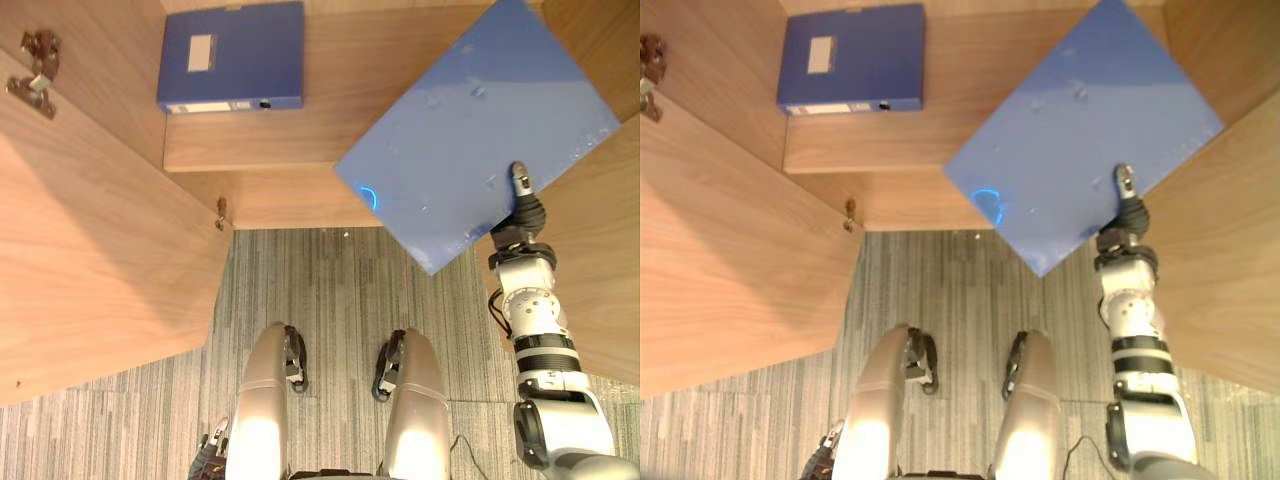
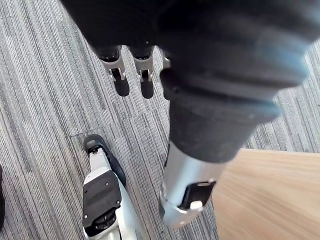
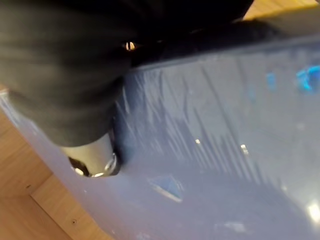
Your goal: Walk over to the cabinet, pick up the folder, carry it to the office cabinet, place the folder inside the office cabinet, then close the office cabinet door
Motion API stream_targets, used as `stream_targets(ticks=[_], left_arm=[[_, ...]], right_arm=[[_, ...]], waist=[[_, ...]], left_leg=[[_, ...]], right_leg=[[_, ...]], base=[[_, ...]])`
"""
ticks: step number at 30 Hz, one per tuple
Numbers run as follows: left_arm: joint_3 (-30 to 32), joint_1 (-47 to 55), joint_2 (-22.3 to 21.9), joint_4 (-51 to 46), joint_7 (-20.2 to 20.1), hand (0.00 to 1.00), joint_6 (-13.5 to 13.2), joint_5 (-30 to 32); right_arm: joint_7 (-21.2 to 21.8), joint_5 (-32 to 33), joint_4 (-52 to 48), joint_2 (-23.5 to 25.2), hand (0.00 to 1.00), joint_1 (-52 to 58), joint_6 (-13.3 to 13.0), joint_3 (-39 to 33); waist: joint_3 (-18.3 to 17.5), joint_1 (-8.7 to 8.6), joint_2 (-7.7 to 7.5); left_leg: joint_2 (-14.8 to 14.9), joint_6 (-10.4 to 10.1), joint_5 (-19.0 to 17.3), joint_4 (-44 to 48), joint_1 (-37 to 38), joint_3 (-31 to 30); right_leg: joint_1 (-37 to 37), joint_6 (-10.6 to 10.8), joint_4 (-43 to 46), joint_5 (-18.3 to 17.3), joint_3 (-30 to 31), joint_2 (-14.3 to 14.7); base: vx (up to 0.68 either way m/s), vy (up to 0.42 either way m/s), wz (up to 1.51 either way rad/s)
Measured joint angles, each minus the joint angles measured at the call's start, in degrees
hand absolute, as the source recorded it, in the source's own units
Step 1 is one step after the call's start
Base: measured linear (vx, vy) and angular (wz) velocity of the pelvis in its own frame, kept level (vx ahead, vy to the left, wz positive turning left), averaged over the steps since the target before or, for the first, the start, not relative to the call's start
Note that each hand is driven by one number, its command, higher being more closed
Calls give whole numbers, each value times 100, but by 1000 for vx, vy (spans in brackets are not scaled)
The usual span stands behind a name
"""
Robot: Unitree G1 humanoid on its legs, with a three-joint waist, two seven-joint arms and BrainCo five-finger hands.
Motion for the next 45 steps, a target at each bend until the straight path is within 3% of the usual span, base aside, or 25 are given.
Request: stream_targets(ticks=[8,13,15,20,21,22,25,33,38,45], left_arm=[[-164,-75,10,-224,193,0,1,49],[-217,-142,-82,-522,356,0,-79,50],[-241,-162,-96,-623,441,0,-104,50],[-294,-221,-117,-669,586,0,-136,76],[-314,-225,-118,-685,604,0,-149,83],[-318,-225,-117,-685,622,0,-151,92],[-323,-225,-116,-688,698,0,-172,97],[-344,-225,-115,-745,749,0,-191,117],[-342,-227,-126,-798,712,0,-171,123],[-309,-366,-106,-790,495,0,-63,253]], right_arm=[[-517,1066,802,-131,100,-2076,-406,-492],[-870,1839,1034,-180,100,-3007,-954,-762],[-1025,1992,1079,-278,100,-3294,-1149,-775],[-1425,2073,1348,-432,100,-3791,-1288,-760],[-1523,2076,1448,-471,0,-3879,-1289,-743],[-1583,2073,1491,-484,0,-3921,-1286,-732],[-1778,1858,1507,-535,0,-4033,-1193,-552],[-1772,1162,1525,-792,0,-4214,-779,223],[-1363,414,1687,-1029,0,-4218,-257,939],[-483,-1272,1988,-1145,0,-4221,637,1836]], waist=[[40,225,54],[108,351,191],[110,391,198],[145,412,261],[148,419,268],[148,426,269],[152,429,277],[164,470,300],[179,475,330],[184,487,340]], left_leg=[[-52,19,69,175,-597,-20],[-94,9,74,237,-759,-78],[-113,-16,102,259,-900,-80],[-144,-20,122,396,-1164,-133],[-147,-22,130,435,-1230,-149],[-147,-22,130,455,-1262,-150],[-167,-28,185,497,-1454,-166],[-166,-86,266,561,-1716,-221],[-157,-88,267,605,-1724,-233],[-113,-107,278,644,-1727,-229]], right_leg=[[-592,-14,251,-3,9,-117],[-680,-41,336,-22,-95,-238],[-820,-41,379,-23,-95,-272],[-1043,-68,538,-44,-114,-323],[-1102,-84,577,-57,-116,-327],[-1135,-90,602,-61,-112,-331],[-1316,-124,685,-82,-98,-351],[-1592,-159,820,-98,-103,-351],[-1605,-167,882,-102,-102,-351],[-1616,-186,920,-111,-98,-324]], base=[[-1,-5,8],[26,-26,10],[-4,-21,7],[-15,-27,8],[-20,-35,6],[-25,-34,5],[-31,-40,6],[-16,-43,3],[0,-29,0],[-9,-29,-2]])
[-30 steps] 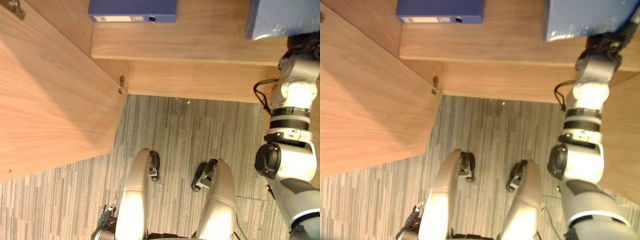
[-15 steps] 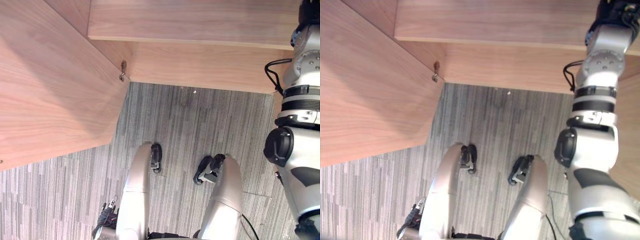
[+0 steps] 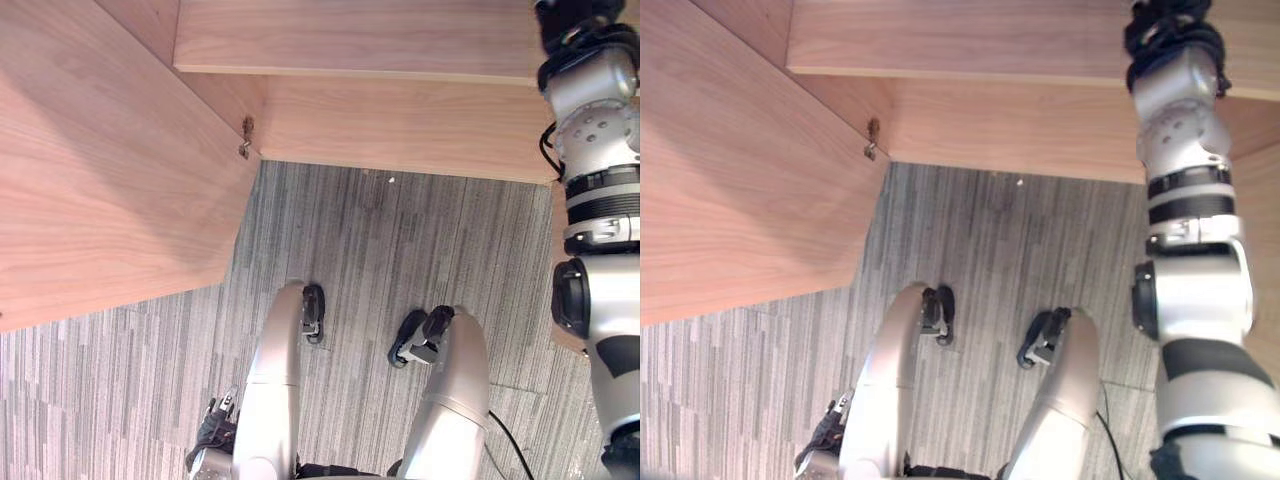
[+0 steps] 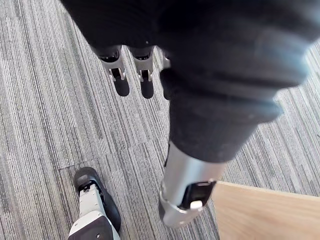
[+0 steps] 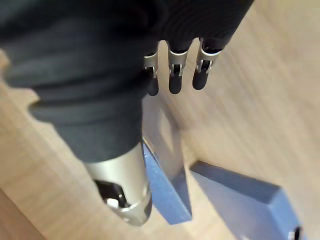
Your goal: Walk over to the cabinet, pick up the folder, carry it to the office cabinet, place the folder inside the office cabinet, then close the office cabinet door
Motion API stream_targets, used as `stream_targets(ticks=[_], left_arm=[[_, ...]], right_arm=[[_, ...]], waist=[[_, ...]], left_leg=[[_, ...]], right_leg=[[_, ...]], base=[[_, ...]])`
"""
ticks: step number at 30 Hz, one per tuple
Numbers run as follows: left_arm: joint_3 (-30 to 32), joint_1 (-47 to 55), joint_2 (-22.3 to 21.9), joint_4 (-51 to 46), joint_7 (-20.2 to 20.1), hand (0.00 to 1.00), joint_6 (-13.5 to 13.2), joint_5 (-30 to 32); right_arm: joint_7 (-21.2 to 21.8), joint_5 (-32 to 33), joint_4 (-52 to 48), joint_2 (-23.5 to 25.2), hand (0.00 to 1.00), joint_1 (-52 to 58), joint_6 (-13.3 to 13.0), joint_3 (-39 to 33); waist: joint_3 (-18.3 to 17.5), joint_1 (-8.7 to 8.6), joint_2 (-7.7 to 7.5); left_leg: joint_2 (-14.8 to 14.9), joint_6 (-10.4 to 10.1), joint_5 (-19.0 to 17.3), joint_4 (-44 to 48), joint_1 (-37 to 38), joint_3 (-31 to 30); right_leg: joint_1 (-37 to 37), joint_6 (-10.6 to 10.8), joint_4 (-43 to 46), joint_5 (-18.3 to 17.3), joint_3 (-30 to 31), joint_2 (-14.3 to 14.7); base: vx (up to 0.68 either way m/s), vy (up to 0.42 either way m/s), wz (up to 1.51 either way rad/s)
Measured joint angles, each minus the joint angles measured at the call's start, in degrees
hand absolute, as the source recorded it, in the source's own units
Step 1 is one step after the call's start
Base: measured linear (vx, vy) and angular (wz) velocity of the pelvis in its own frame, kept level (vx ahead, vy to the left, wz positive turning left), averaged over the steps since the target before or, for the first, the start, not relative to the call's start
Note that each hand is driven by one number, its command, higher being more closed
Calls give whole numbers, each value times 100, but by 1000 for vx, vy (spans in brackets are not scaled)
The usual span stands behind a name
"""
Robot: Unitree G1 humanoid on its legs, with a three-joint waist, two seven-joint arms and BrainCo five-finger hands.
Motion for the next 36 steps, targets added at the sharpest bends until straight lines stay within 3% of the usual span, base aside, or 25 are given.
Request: stream_targets(ticks=[2,3,6,10,17,26,33,36], left_arm=[[46,-77,7,0,-70,0,10,57],[104,-115,18,-3,-128,0,34,110],[258,-188,101,9,-231,0,87,192],[451,-319,223,59,-342,0,128,293],[471,-524,253,354,-484,0,178,447],[471,-608,247,453,-576,0,192,534],[467,-676,239,533,-664,0,196,618],[466,-676,241,582,-664,0,195,622]], right_arm=[[160,-502,207,-18,0,-2,176,175],[330,-1174,334,-18,0,-1,349,223],[723,-2420,445,-93,0,-1,487,332],[1131,-3427,504,-103,0,29,495,318],[1300,-3692,611,-75,0,373,397,-4],[1340,-4698,663,195,0,740,347,-320],[1278,-6570,658,810,0,1076,226,-67],[1113,-7001,743,1129,0,1281,224,-14]], waist=[[0,1,0],[1,1,2],[1,-4,4],[0,-12,6],[-28,25,48],[-79,20,71],[-219,-69,66],[-287,-66,61]], left_leg=[[7,-7,4,0,3,0],[13,-7,4,1,5,3],[27,-7,4,1,18,11],[35,-8,4,-5,76,51],[62,-7,25,-190,338,139],[126,-23,240,-981,916,218],[142,-87,563,-1873,1529,262],[169,-114,759,-2372,1841,297]], right_leg=[[-1,-1,3,0,0,5],[-2,-1,3,1,0,10],[0,-2,4,1,3,16],[22,-2,7,1,38,17],[237,-25,-187,56,58,46],[784,-22,-997,338,-100,212],[1398,-69,-1862,661,-329,328],[1712,-87,-2390,909,-434,427]], base=[[1,-17,-1],[3,-33,-2],[3,-23,-1],[0,0,0],[0,-16,-4],[35,-20,-7],[33,-28,-2],[36,10,-10]])
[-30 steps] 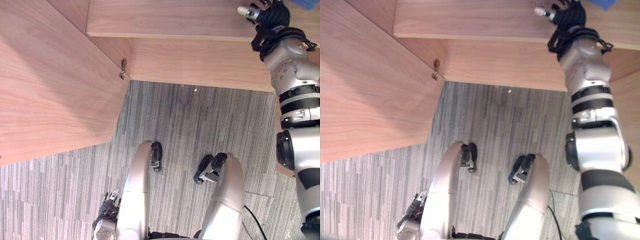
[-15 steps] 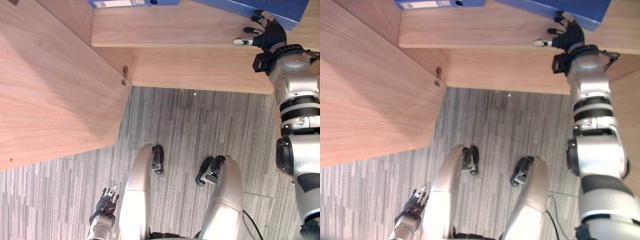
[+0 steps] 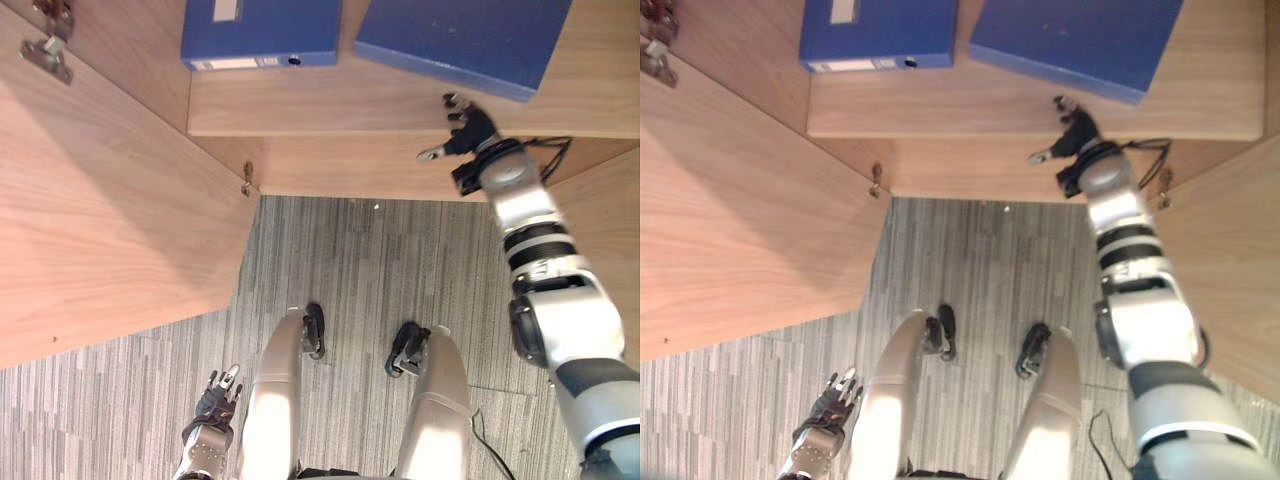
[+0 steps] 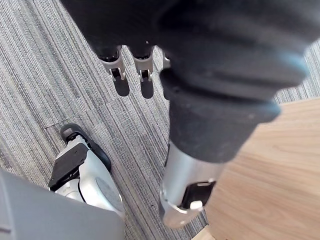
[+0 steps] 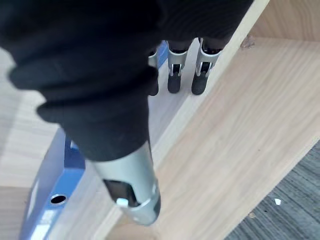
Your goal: Walk over to the cabinet, pick up the folder, carry it to the office cabinet, place the folder inside the office cabinet, then close the office cabinet door
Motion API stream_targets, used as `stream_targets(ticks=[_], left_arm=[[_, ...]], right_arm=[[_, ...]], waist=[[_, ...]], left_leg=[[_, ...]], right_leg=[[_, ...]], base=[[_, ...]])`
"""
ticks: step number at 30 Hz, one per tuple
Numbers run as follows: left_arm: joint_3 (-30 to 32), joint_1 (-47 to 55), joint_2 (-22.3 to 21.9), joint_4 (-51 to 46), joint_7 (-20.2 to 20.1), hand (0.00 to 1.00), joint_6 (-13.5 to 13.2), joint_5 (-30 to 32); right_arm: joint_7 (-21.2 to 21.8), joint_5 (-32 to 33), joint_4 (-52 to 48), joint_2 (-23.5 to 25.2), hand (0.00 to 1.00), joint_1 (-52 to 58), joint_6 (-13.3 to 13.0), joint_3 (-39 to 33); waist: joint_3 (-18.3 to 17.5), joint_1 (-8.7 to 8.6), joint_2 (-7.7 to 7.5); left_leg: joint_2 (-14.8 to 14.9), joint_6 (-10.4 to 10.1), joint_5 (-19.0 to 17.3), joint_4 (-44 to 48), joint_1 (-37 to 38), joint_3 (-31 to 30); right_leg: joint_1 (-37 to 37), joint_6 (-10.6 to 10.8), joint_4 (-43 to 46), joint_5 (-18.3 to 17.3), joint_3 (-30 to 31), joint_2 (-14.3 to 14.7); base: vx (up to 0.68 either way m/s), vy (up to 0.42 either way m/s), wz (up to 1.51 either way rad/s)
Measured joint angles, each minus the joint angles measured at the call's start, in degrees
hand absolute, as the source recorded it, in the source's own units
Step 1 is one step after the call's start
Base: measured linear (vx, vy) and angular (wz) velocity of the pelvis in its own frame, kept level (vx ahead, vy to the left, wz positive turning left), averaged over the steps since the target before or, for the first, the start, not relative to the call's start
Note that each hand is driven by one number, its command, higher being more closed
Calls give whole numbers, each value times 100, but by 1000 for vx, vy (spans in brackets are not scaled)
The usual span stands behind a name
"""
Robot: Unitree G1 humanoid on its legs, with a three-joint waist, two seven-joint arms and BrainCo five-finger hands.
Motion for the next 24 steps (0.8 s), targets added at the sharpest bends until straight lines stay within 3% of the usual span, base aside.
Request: stream_targets(ticks=[5,6,8,11,14,17,19,24], left_arm=[[-23,10,5,118,0,0,-10,20],[-22,17,12,163,0,0,-25,32],[-21,17,11,209,0,0,-34,72],[77,58,3,354,1,0,-95,305],[298,46,-91,473,9,0,-105,603],[377,40,-322,738,159,0,-177,1835],[339,16,-442,772,355,0,-203,3169],[204,4,-592,870,605,0,-242,3753]], right_arm=[[-106,-11,377,442,0,652,137,148],[-120,-9,486,755,0,1171,181,188],[-135,-1,598,997,0,1507,226,184],[-202,49,820,1744,0,2634,227,76],[-219,236,870,2287,0,3546,214,-540],[-279,677,874,2602,0,4512,140,-1339],[-380,730,875,2693,0,5098,40,-1896],[-666,1387,861,2797,0,6025,-94,-2870]], waist=[[-107,-10,-26],[-206,-18,-37],[-225,-23,-48],[-616,-39,-191],[-1016,-104,-339],[-1402,-218,-431],[-1583,-304,-487],[-1675,-408,-543]], left_leg=[[5,-22,527,-1244,787,174],[2,-49,776,-1813,1122,206],[2,-79,964,-2251,1451,231],[0,-186,1464,-3425,2226,257],[11,-363,1734,-4116,2715,260],[-14,-462,1962,-4771,3335,284],[-18,-469,2003,-4987,3723,300],[38,-506,1798,-4684,4168,328]], right_leg=[[767,-3,-1270,584,-193,195],[1116,-7,-1855,843,-304,306],[1440,-4,-2306,1039,-361,407],[2168,-29,-3366,1437,-536,662],[2605,-25,-3888,1610,-662,804],[3148,23,-4367,1737,-749,903],[3543,46,-4635,1808,-753,967],[4192,62,-4820,1816,-751,1025]], base=[[37,43,-9],[69,43,-13],[75,15,-9],[158,-36,-4],[133,-70,4],[109,-44,0],[76,-18,-7],[5,-4,-3]])
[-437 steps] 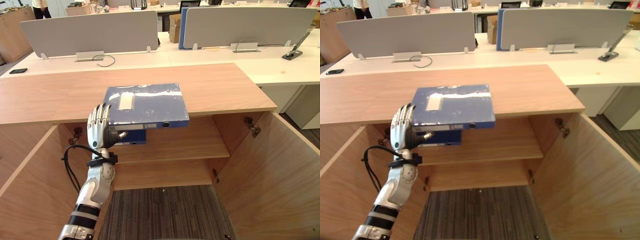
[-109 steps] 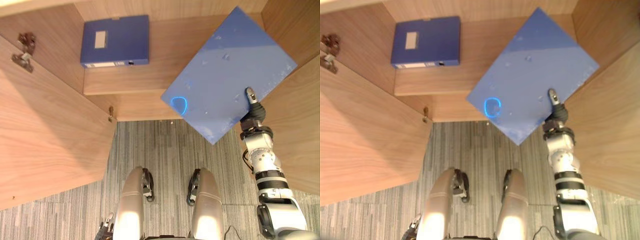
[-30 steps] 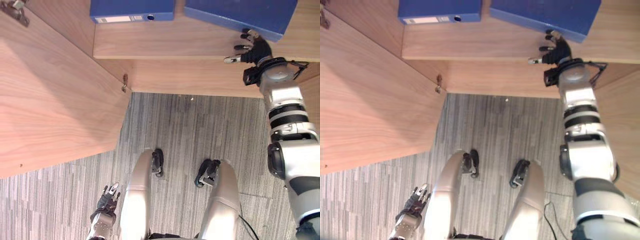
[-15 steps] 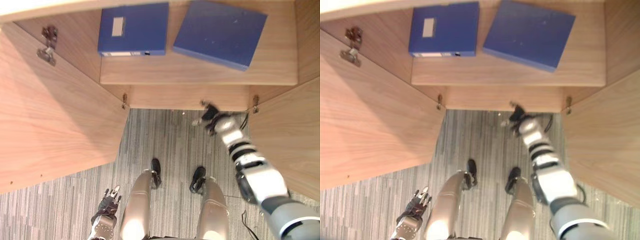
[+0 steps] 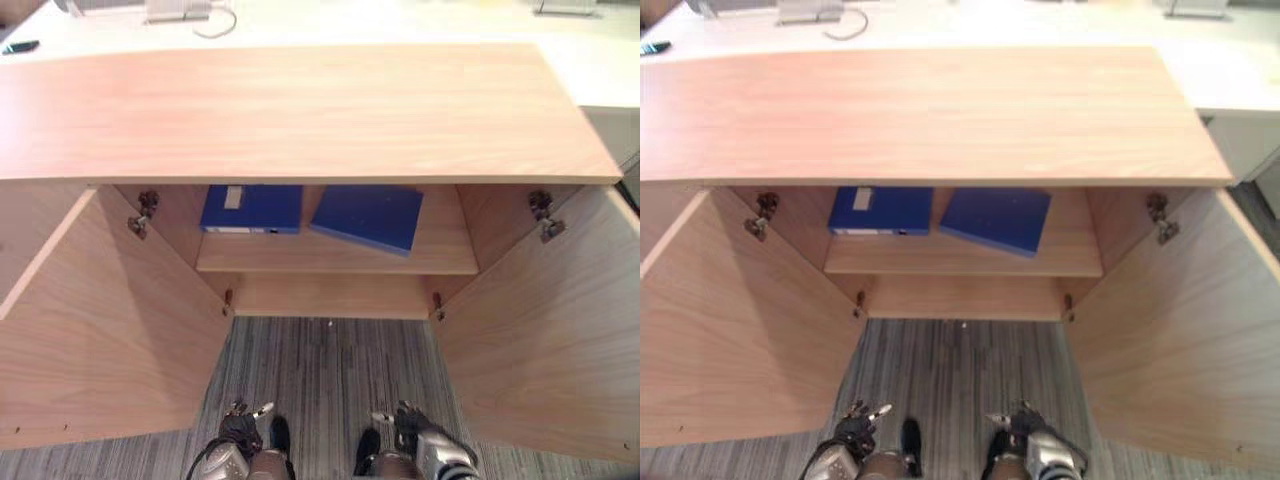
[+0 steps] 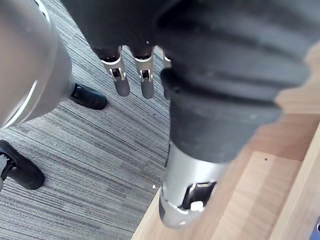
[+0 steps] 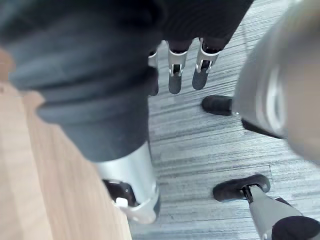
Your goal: Walk over to the cabinet, pick up the folder, carry it to the office cabinet, place the folder inside the office cabinet, then close the office cabinet door
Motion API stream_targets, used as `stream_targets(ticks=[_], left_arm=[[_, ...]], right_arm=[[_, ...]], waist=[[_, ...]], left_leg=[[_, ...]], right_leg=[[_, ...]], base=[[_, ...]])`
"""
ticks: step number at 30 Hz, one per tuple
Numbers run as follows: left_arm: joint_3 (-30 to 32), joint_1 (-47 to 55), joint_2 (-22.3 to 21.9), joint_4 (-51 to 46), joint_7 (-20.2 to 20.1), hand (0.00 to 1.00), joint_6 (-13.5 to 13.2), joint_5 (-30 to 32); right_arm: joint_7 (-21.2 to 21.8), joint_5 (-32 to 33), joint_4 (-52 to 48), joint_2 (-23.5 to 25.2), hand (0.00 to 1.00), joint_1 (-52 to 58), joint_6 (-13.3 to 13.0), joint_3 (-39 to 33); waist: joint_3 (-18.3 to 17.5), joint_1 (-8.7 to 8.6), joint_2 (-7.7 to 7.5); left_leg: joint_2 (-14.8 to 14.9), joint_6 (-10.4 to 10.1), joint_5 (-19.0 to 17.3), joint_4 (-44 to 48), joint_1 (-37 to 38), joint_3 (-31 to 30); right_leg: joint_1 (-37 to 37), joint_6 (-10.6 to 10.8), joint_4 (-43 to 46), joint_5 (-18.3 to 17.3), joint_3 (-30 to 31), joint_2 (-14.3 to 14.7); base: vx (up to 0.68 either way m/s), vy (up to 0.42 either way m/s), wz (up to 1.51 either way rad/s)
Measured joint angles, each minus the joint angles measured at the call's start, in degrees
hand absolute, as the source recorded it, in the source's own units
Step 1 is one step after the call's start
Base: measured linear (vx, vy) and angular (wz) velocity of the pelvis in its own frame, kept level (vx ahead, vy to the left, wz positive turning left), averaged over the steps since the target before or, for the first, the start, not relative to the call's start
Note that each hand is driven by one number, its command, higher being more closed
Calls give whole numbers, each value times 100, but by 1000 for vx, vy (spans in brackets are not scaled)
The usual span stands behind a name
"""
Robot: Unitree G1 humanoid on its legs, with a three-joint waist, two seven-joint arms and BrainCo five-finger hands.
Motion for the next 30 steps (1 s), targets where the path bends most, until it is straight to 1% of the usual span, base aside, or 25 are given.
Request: stream_targets(ticks=[1,2,3,5,6,7,8,9,10,11,12,13,14,16,18,20,21,22,23,24,25,26,27,29,30], left_arm=[[8,3,-24,-3,19,0,-7,61],[57,10,9,-2,47,0,-7,182],[78,13,45,-19,74,0,-2,320],[157,67,69,-112,78,0,-1,457],[201,114,39,-158,82,0,-8,539],[239,117,31,-162,82,0,-9,563],[318,127,28,-161,87,0,-7,619],[432,139,24,-149,94,0,0,637],[500,148,9,-143,98,0,5,639],[620,115,46,-97,133,0,34,638],[653,149,70,-85,177,0,44,638],[675,165,87,-76,196,0,48,635],[740,188,104,-16,203,0,52,633],[797,218,70,129,204,0,66,626],[851,272,41,126,227,0,68,585],[928,275,11,121,247,0,62,498],[932,296,1,123,248,0,60,455],[919,312,-4,123,248,0,57,417],[882,325,3,125,248,0,55,400],[853,331,10,122,248,0,54,398],[775,343,12,149,248,0,57,393],[720,342,42,196,249,0,57,391],[669,344,83,241,249,0,57,397],[624,375,109,242,252,0,66,422],[620,387,129,247,257,0,71,438]], right_arm=[[-19,41,-16,9,0,25,-51,-121],[-52,188,-9,35,0,54,-97,-292],[-90,430,-8,27,0,116,-146,-355],[-159,721,-25,8,0,211,-182,-364],[-168,913,-130,9,0,278,-202,-368],[-169,967,-138,6,0,295,-214,-368],[-171,1016,-147,3,0,309,-229,-350],[-175,1016,-236,5,0,315,-232,-309],[-176,1008,-269,6,0,324,-232,-293],[-184,992,-323,37,0,330,-228,-267],[-192,944,-340,16,0,355,-222,-144],[-194,898,-325,17,0,369,-223,-99],[-196,881,-246,16,0,370,-222,-31],[-192,864,-140,-58,0,355,-214,126],[-183,865,-44,-75,0,360,-200,171],[-171,864,-44,-64,0,357,-190,141],[-156,797,-45,-64,0,329,-180,77],[-147,688,-45,-77,0,304,-164,49],[-140,582,-45,-104,0,332,-123,49],[-129,510,-45,-118,0,342,-112,51],[-106,422,-73,-151,0,340,-87,53],[-100,410,-152,-174,0,290,-116,60],[-101,412,-165,-186,0,247,-124,67],[-105,424,-202,-199,0,237,-140,213],[-109,438,-230,-192,0,222,-151,395]], waist=[[1,-5,4],[4,-24,9],[12,-61,11],[-42,-59,-7],[-70,-37,6],[-71,-35,4],[-91,-22,5],[-107,-9,17],[-131,4,68],[-66,11,-20],[-74,20,-27],[-88,25,-44],[-151,43,-66],[-315,17,58],[-476,32,63],[-500,99,51],[-516,116,51],[-527,123,37],[-542,113,-14],[-553,108,-21],[-549,76,-28],[-535,37,-52],[-510,-1,-90],[-515,-55,-82],[-494,-81,-54]], left_leg=[[70,18,-129,253,-40,32],[258,16,-420,972,-187,85],[472,86,-634,1801,-395,133],[690,107,-632,2708,-706,149],[740,140,-651,2967,-818,156],[738,201,-699,2985,-811,157],[727,205,-812,2873,-775,149],[680,191,-925,2432,-638,138],[630,184,-1045,2072,-456,127],[479,276,-1029,1577,-258,210],[408,305,-961,1404,-163,260],[345,310,-954,1360,-99,286],[202,312,-955,1336,-36,300],[59,380,-888,1139,18,208],[-6,388,-883,1038,32,212],[-82,389,-883,889,186,215],[-187,403,-874,726,334,262],[-299,426,-860,605,461,270],[-495,447,-858,428,640,300],[-582,470,-867,338,740,330],[-758,529,-935,217,880,405],[-923,569,-936,136,1063,450],[-1021,633,-927,122,1231,455],[-1061,677,-955,72,1480,452],[-1003,694,-965,74,1516,448]], right_leg=[[63,-2,-10,-4,17,43],[235,-37,-60,-67,39,150],[445,-61,-139,-153,49,269],[594,-70,-144,-156,111,342],[589,-71,-111,-157,214,344],[574,-71,-102,-157,277,339],[499,-71,-96,-157,375,336],[408,-70,-61,-155,452,339],[315,-62,0,-151,490,338],[215,-56,145,-141,488,231],[182,-46,371,-154,342,120],[253,-45,372,-127,323,52],[432,29,64,-143,335,-29],[550,148,-223,-41,317,-54],[539,159,-274,-33,323,-85],[534,182,-244,-48,417,-147],[492,252,-119,-103,557,-231],[429,299,89,-203,660,-345],[230,361,556,-428,821,-553],[92,377,878,-550,885,-655],[-231,253,1671,-677,1003,-868],[-584,117,2533,-674,1047,-1107],[-758,1,3026,-605,1102,-1261],[-890,-198,3594,-370,1160,-1362],[-929,-151,3700,-336,1149,-1348]], base=[[-52,-37,-17],[-108,-54,-20],[-132,-58,-13],[-137,-7,-18],[-86,59,-30],[-35,121,-42],[22,158,-45],[37,174,-48],[61,198,-36],[63,141,-19],[93,120,-11],[139,84,-5],[151,79,0],[133,51,10],[107,51,-2],[75,65,-29],[68,106,-42],[64,171,-46],[34,178,-33],[6,181,-33],[21,178,-29],[68,181,-22],[64,123,-8],[141,34,1],[167,-26,5]])
